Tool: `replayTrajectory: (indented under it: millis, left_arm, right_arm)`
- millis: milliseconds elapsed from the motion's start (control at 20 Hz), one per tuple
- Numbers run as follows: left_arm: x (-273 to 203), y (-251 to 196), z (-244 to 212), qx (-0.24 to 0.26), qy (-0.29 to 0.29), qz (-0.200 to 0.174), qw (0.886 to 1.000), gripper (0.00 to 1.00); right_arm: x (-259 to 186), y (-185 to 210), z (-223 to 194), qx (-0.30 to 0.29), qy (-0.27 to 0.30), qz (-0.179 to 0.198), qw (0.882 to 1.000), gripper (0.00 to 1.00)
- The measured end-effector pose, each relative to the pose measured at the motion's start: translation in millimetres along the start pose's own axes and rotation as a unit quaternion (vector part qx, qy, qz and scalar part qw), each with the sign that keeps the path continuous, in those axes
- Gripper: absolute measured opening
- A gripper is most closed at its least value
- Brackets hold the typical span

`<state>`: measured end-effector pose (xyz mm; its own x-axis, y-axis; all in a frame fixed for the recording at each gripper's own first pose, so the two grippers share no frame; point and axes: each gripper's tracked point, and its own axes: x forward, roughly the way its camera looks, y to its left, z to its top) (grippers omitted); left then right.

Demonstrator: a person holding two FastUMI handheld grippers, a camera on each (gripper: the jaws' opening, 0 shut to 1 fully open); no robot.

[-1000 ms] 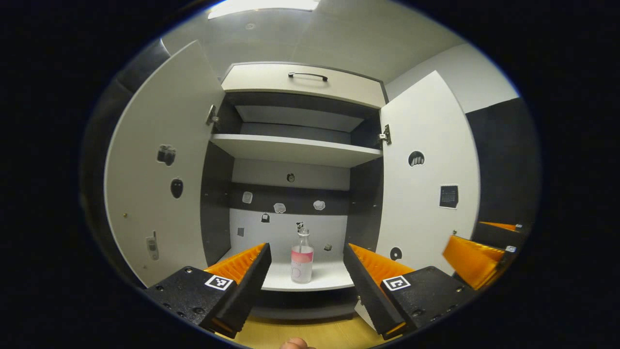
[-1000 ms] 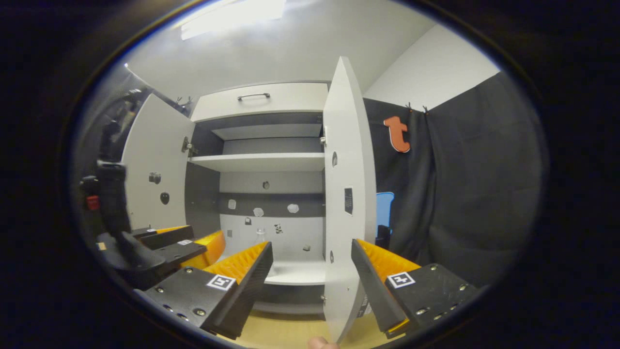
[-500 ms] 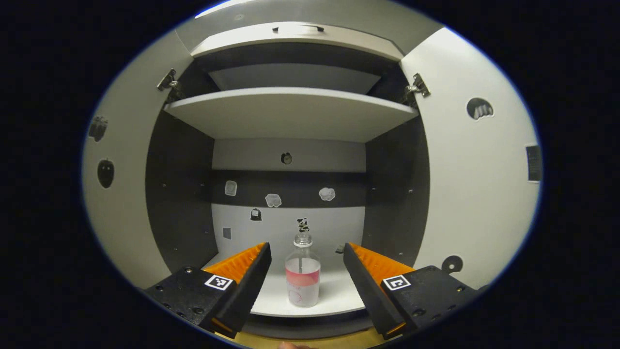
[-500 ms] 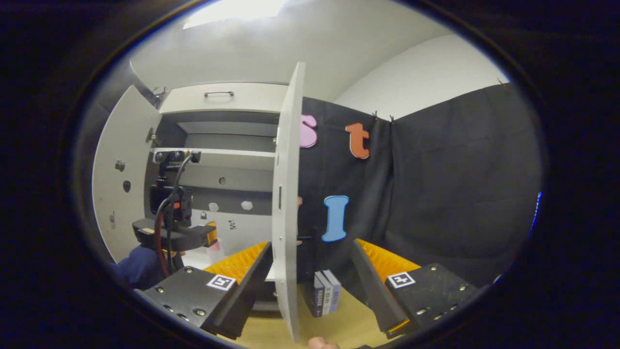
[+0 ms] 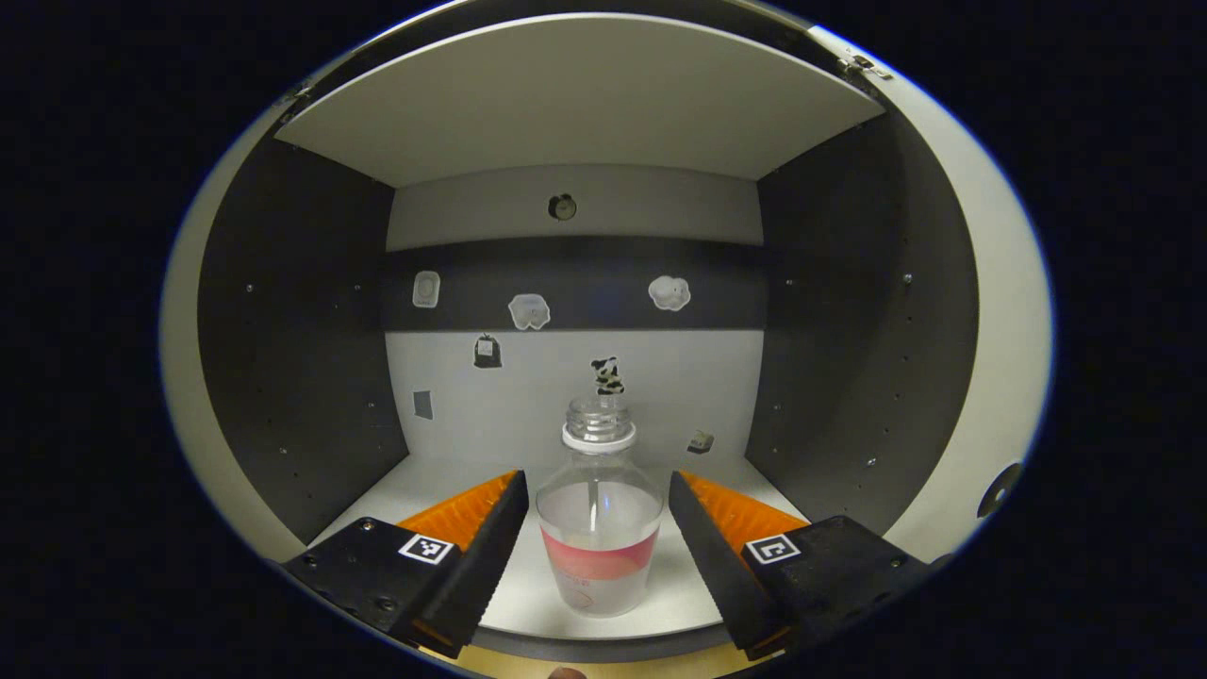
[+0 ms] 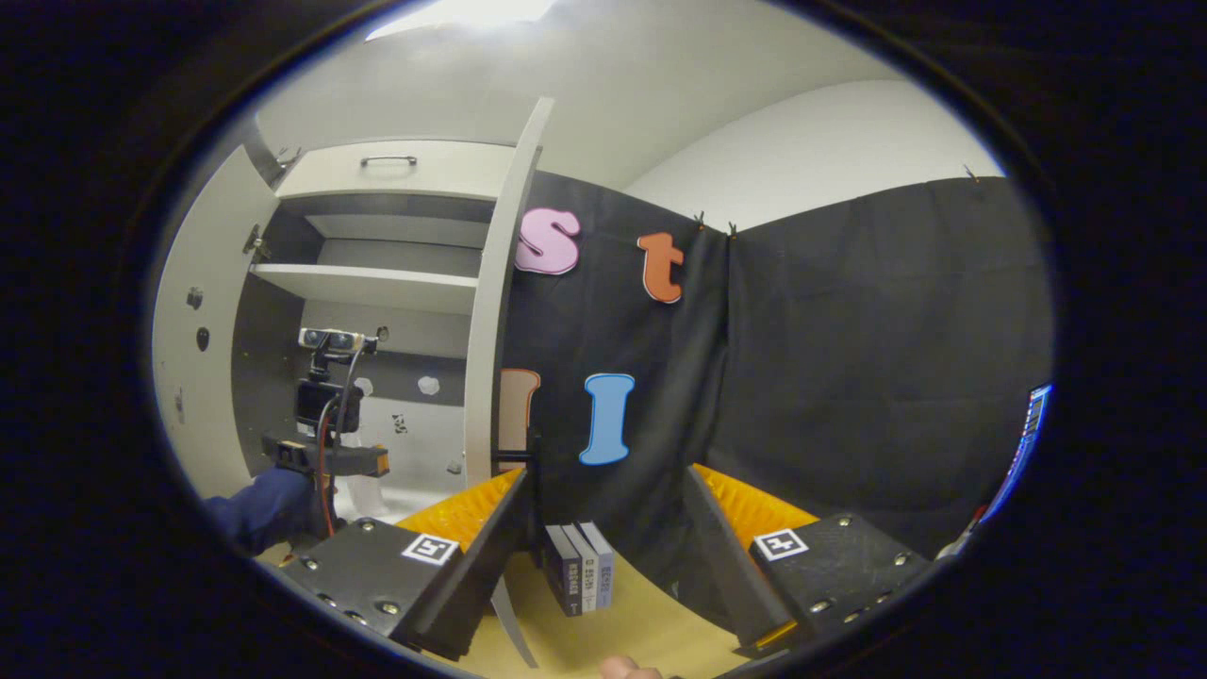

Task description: Grasp the bottle in the cabinet with the left hand and place it on the coaster, then close the right door with the right hand and the left door with the left hand.

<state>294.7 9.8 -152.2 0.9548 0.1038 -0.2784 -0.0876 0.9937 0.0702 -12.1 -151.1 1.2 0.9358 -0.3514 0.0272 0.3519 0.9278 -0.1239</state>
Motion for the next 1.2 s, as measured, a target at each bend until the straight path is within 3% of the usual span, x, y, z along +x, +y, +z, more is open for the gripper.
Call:
replayTrajectory:
  millis: [150,350,750,1200]
  left_arm:
    - [2,0,-2,-0.003,0.004,-0.001,1.0,0.8]
    - [-16,5,-2,-0.017,0.007,-0.012,1.0,0.8]
    - [-123,19,-10,-0.045,0.0,-0.055,0.997,0.8]
    - [-211,37,-88,-0.091,0.034,-0.072,0.993,0.8]
  right_arm:
    - [1,1,-1,-0.003,-0.001,0.0,1.0,0.98]
    - [0,4,3,0.0,-0.007,0.01,1.0,0.98]
    - [-2,11,12,0.003,-0.024,0.057,0.998,0.98]
    - [-1,12,26,0.004,-0.049,0.092,0.994,0.98]
